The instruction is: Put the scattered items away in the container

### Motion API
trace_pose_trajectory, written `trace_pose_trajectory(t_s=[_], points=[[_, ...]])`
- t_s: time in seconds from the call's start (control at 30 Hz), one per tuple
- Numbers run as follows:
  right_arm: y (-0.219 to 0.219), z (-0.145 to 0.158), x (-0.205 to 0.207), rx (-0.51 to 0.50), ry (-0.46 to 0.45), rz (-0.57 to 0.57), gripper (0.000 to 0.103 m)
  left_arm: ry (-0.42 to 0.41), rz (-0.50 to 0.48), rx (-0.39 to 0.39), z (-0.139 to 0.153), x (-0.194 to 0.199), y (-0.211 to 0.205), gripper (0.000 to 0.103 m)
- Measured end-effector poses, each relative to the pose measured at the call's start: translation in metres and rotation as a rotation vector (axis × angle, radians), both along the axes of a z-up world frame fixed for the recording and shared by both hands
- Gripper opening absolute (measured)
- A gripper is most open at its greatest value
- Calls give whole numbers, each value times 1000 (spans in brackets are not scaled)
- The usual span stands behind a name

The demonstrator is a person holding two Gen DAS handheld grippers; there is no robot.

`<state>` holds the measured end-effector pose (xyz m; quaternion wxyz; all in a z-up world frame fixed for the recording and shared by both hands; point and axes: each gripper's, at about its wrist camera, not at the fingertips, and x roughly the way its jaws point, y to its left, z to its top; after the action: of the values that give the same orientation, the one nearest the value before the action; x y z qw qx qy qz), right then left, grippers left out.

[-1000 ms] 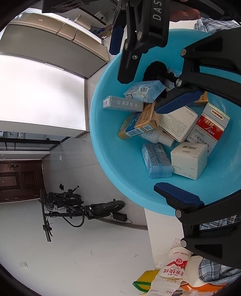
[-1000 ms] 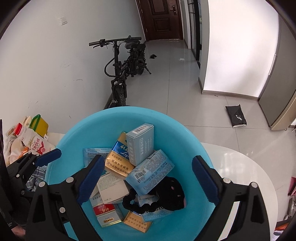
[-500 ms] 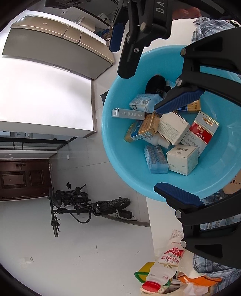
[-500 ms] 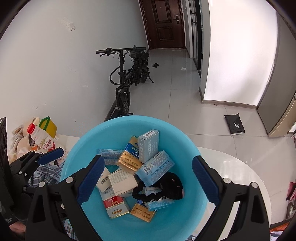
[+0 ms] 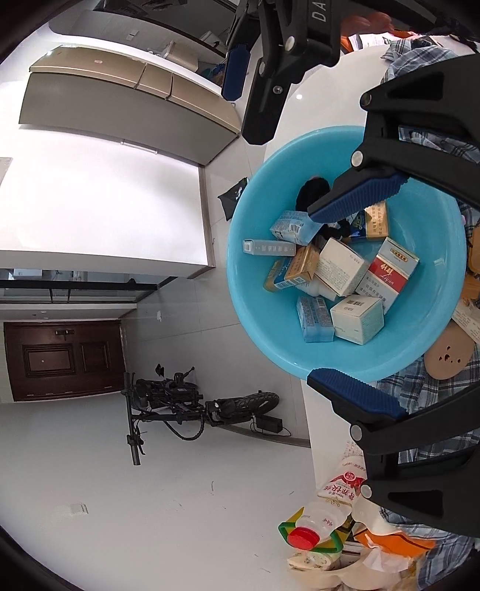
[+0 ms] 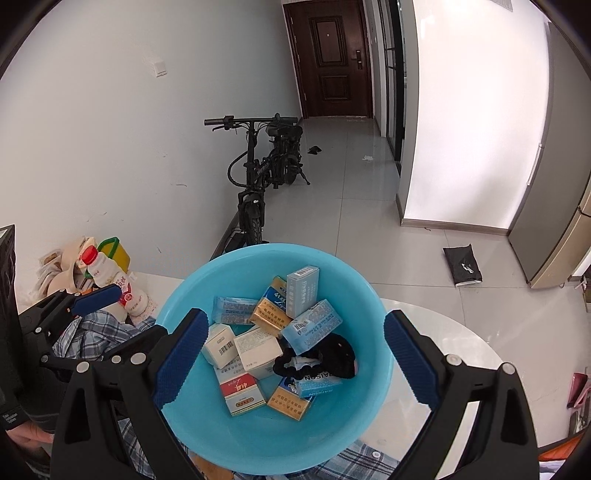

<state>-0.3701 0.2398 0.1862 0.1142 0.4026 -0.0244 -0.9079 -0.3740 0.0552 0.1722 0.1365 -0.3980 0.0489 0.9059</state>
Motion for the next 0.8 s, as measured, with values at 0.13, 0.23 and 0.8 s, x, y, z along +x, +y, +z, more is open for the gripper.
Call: trace_pose_trajectory(t_s=[0.13,0.23,0.8], points=[[-2,10,18,9,39,13,100,36,-7,-7,13,21,-1,83],[-5,16,34,30,79,19,101,57,-16,-7,20,35,-3,86],[3,21,113,38,143,64,102,111,-16,61,33,113,-30,103]])
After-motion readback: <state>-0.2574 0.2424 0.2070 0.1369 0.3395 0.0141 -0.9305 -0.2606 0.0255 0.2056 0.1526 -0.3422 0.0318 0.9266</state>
